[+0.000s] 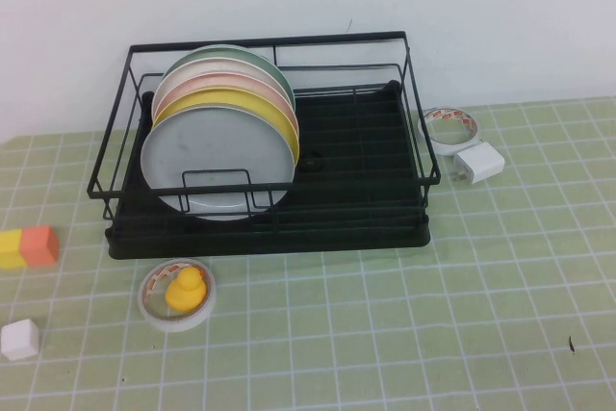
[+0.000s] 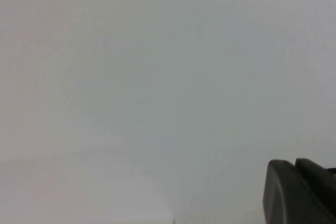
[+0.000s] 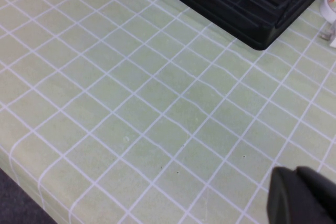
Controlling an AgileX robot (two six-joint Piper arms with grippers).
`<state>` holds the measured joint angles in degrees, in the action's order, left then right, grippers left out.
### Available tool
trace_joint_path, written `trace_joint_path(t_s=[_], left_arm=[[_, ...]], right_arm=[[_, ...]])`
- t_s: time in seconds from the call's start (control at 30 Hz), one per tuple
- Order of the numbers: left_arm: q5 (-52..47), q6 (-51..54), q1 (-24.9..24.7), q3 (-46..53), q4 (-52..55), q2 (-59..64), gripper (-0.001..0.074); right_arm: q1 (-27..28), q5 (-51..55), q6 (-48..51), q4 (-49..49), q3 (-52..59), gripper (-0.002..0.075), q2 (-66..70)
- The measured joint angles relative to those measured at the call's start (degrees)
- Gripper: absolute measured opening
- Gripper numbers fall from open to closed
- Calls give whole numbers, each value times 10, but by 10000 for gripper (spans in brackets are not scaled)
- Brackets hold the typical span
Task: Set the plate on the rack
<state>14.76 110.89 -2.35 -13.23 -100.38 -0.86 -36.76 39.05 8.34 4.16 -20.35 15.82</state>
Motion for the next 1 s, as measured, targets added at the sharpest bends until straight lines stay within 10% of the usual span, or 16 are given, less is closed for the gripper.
trace_joint_path(t_s=[0.3,0.63,1.0], left_arm=[[-81,-39,4,10,14,0,-1],[-294,-1030,21,49,841,0,-1],[-333,-1182,21,139,946,0,-1]], right_arm=[[0,0,0,0,0,0,0],[0,0,0,0,0,-1,0],[0,0,0,0,0,-1,0]])
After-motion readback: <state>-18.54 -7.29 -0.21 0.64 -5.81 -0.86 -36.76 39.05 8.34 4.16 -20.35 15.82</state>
